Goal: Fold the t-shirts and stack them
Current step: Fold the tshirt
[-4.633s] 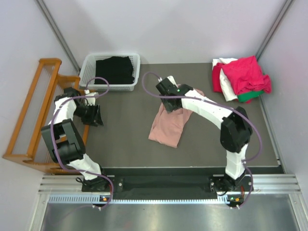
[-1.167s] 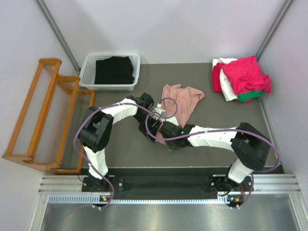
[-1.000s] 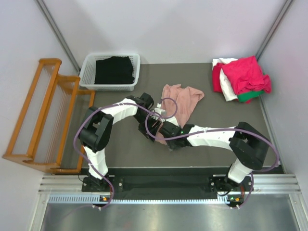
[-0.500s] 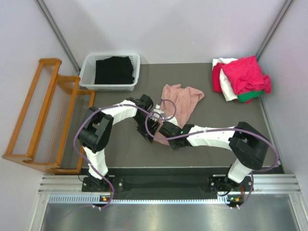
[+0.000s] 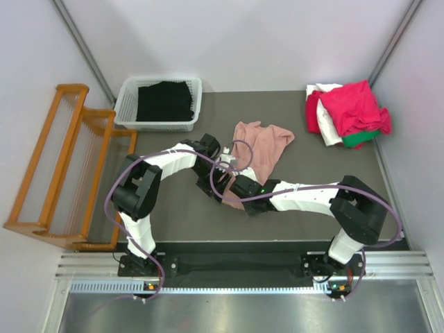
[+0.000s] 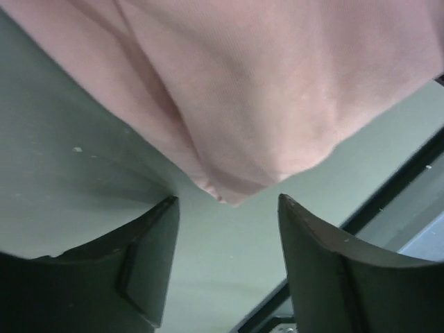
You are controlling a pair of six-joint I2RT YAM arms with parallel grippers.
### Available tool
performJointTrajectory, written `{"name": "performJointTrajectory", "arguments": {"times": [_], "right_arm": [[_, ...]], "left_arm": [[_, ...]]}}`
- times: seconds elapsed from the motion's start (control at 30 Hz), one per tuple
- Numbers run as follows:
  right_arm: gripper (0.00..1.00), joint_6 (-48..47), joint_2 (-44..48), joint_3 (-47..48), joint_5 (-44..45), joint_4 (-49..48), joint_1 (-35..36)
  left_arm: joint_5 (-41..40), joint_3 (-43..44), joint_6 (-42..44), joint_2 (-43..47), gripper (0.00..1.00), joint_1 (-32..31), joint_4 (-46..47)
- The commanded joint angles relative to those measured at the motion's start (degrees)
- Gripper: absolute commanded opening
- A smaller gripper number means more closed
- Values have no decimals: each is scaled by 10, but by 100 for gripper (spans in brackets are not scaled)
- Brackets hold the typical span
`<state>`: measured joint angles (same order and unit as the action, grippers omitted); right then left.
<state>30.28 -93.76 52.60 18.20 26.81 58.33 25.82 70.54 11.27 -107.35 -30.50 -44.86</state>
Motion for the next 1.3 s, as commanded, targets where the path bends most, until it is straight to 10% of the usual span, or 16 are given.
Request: {"name": "performJointTrajectory", "arguments": {"times": [0.0,0.2,0.73,1.27], "right_arm": [[31,8,-8,-8,-17,-14,-3],[31,9,-10,-7,-23,-16,-2],[29,7,-13,-11,-27,-21,-3],[26,8,-15,-18,-27,-25,-2]], "left_arm": [[-40,-18,9,7,60,4,48],[-36,-26,5,2,33,4,57],[2,-8,-5,4,52,2,35],[-2,-2,-5,6,3,-17,29]]}}
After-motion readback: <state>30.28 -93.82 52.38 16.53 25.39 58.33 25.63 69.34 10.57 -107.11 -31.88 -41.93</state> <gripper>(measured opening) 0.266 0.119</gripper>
